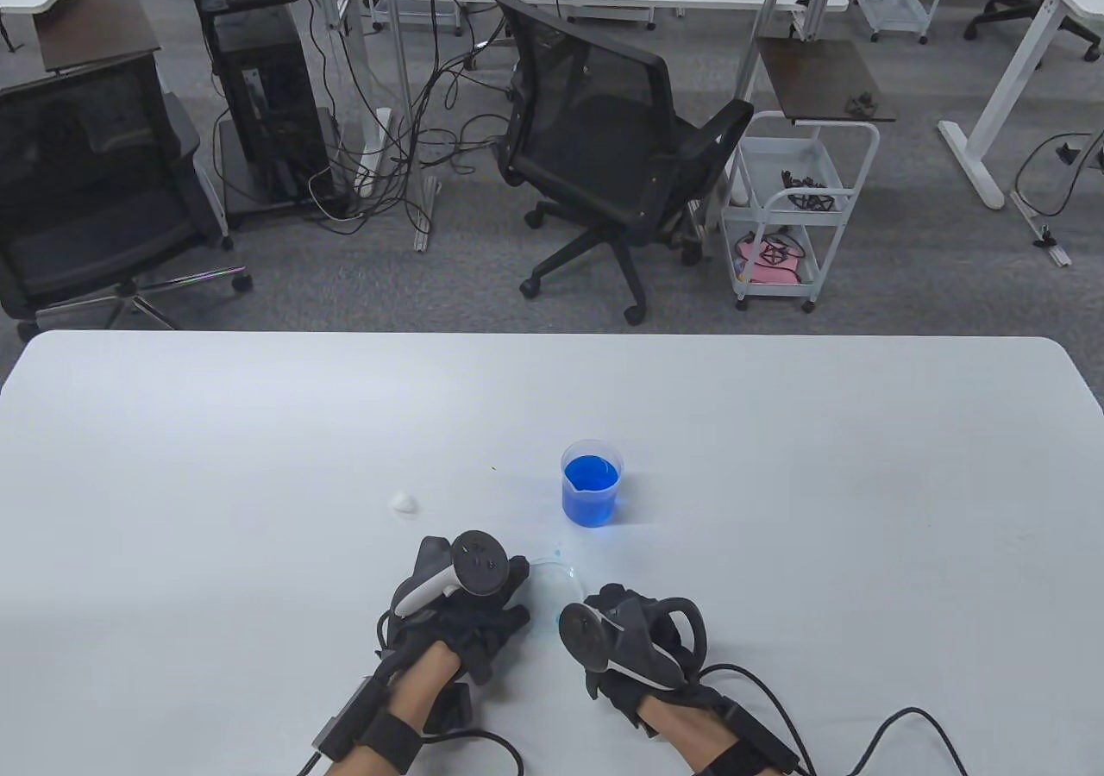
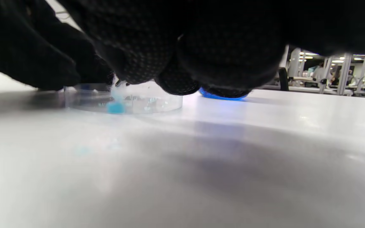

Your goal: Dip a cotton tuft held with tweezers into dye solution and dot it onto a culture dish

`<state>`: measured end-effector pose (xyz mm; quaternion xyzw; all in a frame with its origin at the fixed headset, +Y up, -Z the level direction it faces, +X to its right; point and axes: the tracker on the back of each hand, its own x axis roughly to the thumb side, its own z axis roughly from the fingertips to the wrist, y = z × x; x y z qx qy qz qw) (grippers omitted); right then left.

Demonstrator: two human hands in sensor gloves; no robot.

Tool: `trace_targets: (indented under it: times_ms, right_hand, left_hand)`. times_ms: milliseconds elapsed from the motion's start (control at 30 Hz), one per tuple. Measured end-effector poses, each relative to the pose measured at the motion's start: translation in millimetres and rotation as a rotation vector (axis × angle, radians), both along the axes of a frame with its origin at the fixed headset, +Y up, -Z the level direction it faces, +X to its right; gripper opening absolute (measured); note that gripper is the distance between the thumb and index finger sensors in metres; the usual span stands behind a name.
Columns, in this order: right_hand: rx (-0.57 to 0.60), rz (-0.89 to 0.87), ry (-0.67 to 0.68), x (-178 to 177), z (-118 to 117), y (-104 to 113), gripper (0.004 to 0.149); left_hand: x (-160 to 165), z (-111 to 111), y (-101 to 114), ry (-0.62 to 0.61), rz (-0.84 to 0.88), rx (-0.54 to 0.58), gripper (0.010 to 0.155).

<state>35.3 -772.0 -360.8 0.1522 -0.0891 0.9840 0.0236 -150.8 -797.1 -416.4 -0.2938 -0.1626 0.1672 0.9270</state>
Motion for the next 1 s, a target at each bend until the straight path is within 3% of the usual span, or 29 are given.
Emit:
trace_targets:
  times_ms: [300, 633, 867, 1000]
  right_hand:
    - [0.074, -0.129, -0.029, 10, 1, 30, 0.041]
    - [-0.015, 0.016, -0.023, -1, -15, -6, 0.041]
    - [-0.016, 0.022, -0.016, -2, -14, -9, 0.041]
    - [0.014, -0.016, -0.017, 0, -10, 2, 0.041]
  left_hand:
    - [0, 0, 0, 0.003, -0.004, 0.000, 0.067]
    - [0, 0, 0, 0.002, -0.004, 0.000, 0.067]
    - [0, 0, 0, 0.002, -0.004, 0.000, 0.067]
    - [0, 1, 0, 0.002, -0.003, 0.001, 0.067]
